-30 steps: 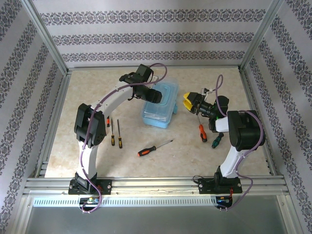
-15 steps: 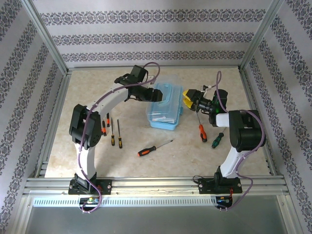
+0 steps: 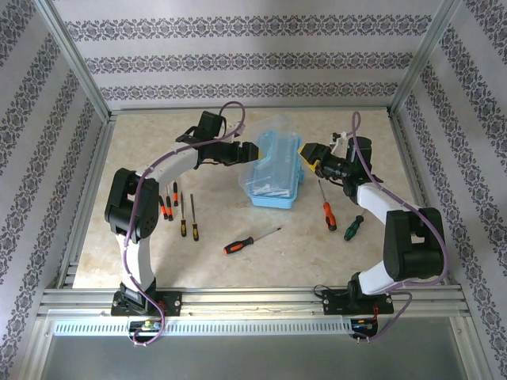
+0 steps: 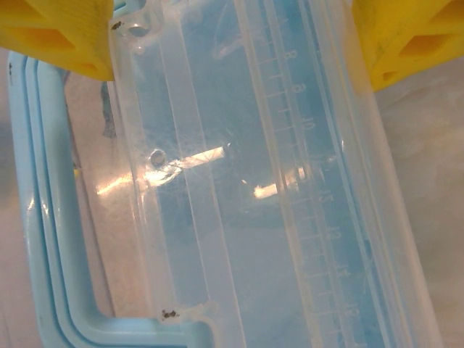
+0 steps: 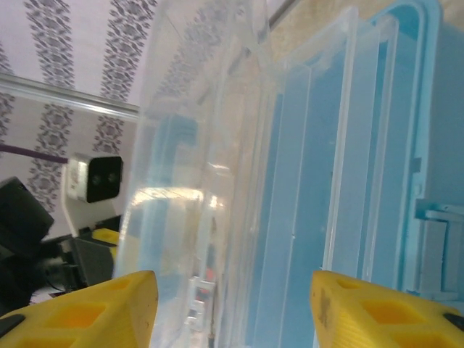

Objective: Pack the tool kit

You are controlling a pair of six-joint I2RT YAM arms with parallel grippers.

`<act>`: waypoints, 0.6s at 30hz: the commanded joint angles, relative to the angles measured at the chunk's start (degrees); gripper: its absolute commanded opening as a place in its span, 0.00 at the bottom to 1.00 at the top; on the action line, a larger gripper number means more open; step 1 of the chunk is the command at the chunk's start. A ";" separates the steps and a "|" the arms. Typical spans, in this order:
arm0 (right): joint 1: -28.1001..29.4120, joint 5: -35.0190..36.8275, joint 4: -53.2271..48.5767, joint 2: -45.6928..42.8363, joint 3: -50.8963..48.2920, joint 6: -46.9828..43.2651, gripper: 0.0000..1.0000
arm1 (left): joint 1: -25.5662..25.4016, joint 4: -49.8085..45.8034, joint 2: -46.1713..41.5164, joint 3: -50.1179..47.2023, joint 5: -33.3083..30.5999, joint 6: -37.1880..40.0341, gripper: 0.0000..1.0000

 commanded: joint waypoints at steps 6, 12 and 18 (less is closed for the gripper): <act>3.20 1.54 -3.97 0.78 2.76 -3.44 0.58 | 0.86 11.67 -2.65 -7.01 7.19 -7.60 0.17; 3.61 0.38 -3.06 1.23 3.03 -3.03 0.57 | 2.28 19.27 -4.38 -11.00 8.50 -12.70 0.17; 4.27 -1.89 -1.49 -0.35 3.66 -1.84 0.56 | 2.53 18.92 -5.82 -11.68 7.89 -12.56 0.17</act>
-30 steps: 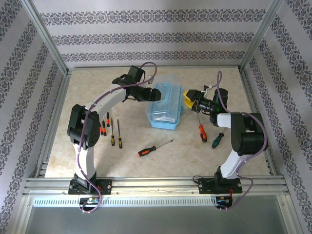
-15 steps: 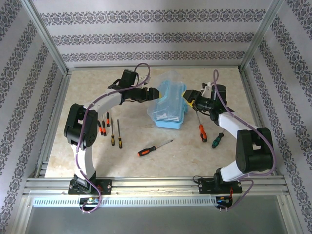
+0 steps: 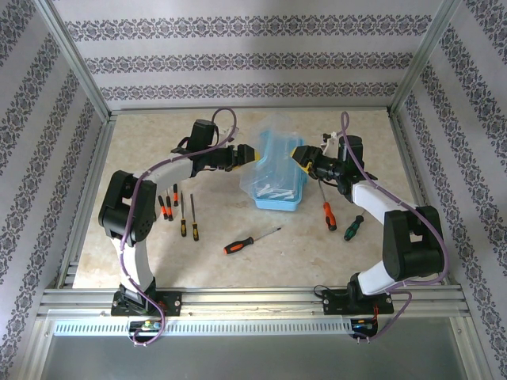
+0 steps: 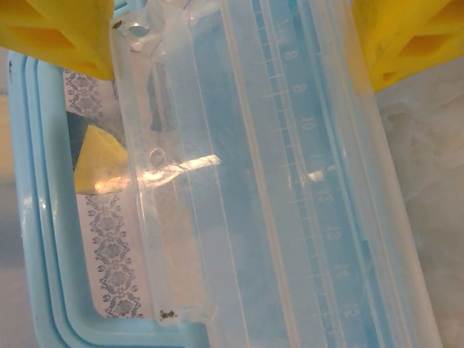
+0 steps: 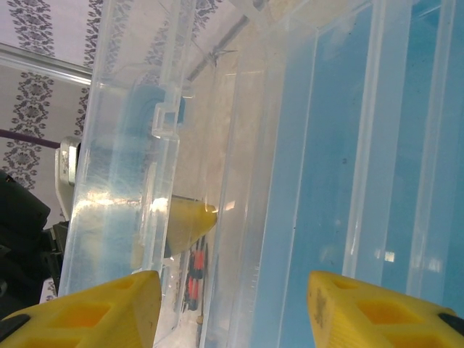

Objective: Pack the tool kit

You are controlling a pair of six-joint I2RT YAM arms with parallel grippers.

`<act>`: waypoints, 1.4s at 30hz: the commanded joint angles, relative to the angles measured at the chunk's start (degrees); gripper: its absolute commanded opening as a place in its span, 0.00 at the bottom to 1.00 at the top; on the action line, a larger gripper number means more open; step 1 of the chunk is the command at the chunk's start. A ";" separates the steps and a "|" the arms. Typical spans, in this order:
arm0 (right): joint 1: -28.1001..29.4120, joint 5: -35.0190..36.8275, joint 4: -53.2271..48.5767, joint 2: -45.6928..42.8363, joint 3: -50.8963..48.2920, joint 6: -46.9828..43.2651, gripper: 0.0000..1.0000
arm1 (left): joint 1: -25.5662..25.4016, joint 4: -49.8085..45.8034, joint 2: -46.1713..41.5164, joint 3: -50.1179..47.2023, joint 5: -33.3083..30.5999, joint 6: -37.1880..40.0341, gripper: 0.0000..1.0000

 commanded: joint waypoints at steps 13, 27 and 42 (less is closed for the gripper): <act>2.76 -6.87 8.21 2.29 4.30 5.73 0.57 | 0.75 4.92 -3.65 -3.01 0.52 -3.72 0.24; 3.69 -6.88 11.32 6.44 5.76 9.31 0.44 | 1.63 1.65 -4.79 -1.82 -1.22 -3.84 0.81; 4.45 -6.76 13.32 7.71 9.17 12.25 0.39 | 5.91 -19.25 -13.23 -3.15 -25.78 2.28 1.00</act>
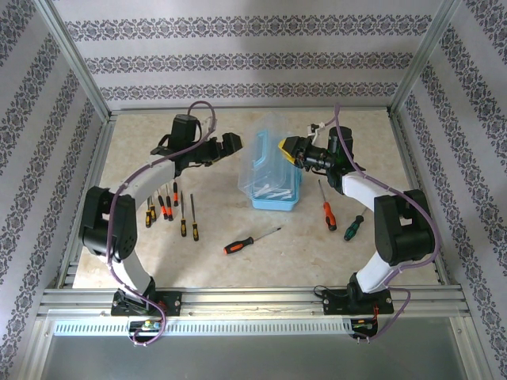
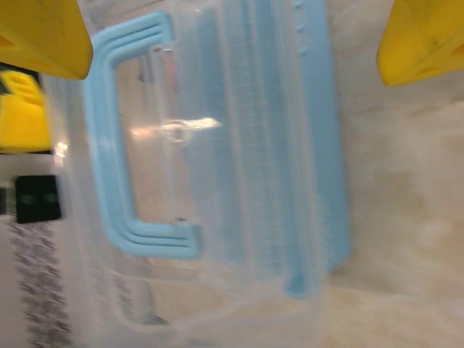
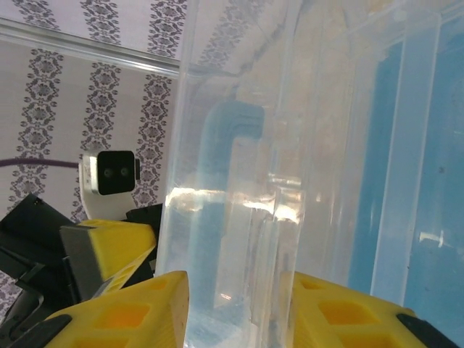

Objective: Pack the tool kit

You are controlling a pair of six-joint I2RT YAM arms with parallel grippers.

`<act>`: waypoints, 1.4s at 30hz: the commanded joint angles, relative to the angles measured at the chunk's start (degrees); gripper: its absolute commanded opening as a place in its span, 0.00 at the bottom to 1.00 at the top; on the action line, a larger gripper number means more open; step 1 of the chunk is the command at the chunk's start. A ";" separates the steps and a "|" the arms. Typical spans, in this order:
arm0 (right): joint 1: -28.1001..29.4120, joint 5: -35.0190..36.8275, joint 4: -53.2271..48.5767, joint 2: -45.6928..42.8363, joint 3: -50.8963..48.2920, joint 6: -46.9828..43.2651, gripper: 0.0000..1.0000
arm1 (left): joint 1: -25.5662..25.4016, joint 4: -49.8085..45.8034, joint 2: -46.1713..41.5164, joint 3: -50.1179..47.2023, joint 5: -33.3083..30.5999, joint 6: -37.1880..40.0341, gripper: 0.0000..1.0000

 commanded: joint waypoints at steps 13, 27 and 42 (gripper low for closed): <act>6.26 1.02 -4.35 2.76 10.21 -2.94 0.40 | 5.82 -15.87 0.00 -6.89 -22.46 5.17 1.00; 11.51 3.03 -7.07 8.08 17.57 -3.42 0.42 | 6.52 -16.31 4.53 -3.66 -19.94 8.48 1.00; 15.01 5.22 -12.28 11.60 23.68 -5.36 0.42 | 6.22 -17.82 5.63 -3.05 -17.58 9.78 1.00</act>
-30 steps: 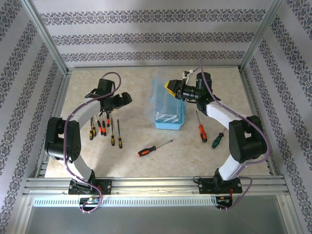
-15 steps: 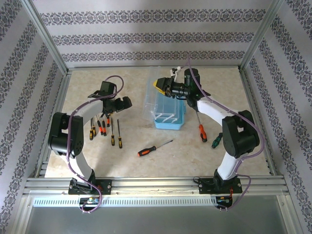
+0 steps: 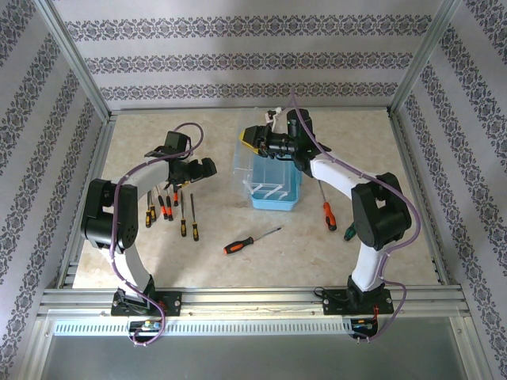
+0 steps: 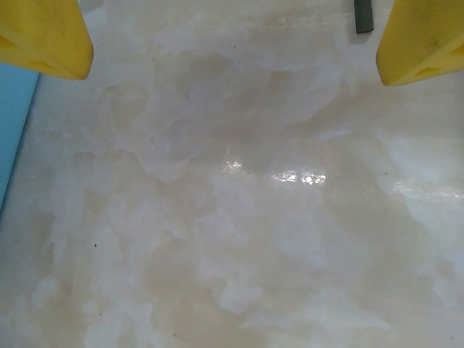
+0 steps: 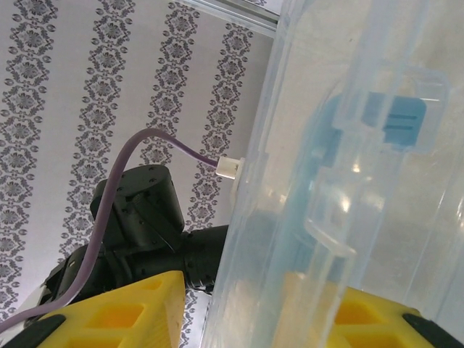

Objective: Pack the tool kit

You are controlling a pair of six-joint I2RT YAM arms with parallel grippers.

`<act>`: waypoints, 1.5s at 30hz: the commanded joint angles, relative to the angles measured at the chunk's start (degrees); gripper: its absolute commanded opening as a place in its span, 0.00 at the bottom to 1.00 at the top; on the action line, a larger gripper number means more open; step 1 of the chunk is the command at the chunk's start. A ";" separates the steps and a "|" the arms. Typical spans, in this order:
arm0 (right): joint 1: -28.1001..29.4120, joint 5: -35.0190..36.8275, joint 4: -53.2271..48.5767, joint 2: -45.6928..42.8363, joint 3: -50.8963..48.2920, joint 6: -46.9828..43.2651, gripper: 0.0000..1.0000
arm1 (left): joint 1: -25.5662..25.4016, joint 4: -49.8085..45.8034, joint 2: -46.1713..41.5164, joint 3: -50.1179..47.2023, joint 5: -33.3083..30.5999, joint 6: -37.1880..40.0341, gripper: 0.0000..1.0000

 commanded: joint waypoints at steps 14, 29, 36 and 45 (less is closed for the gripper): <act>4.77 5.70 -15.78 4.00 9.03 -10.52 0.54 | 0.58 -2.65 2.42 2.09 2.39 2.09 1.00; -0.49 10.43 -31.80 -9.15 9.86 -21.86 0.56 | 0.86 -5.57 6.78 7.20 1.13 3.53 1.00; -15.93 19.74 -48.55 -8.80 7.55 -36.77 0.54 | 1.33 -7.68 9.01 9.42 -0.53 4.77 1.00; -17.93 24.65 -46.80 -0.78 1.66 -39.64 0.49 | 1.52 -12.20 14.00 17.02 -2.30 5.75 1.00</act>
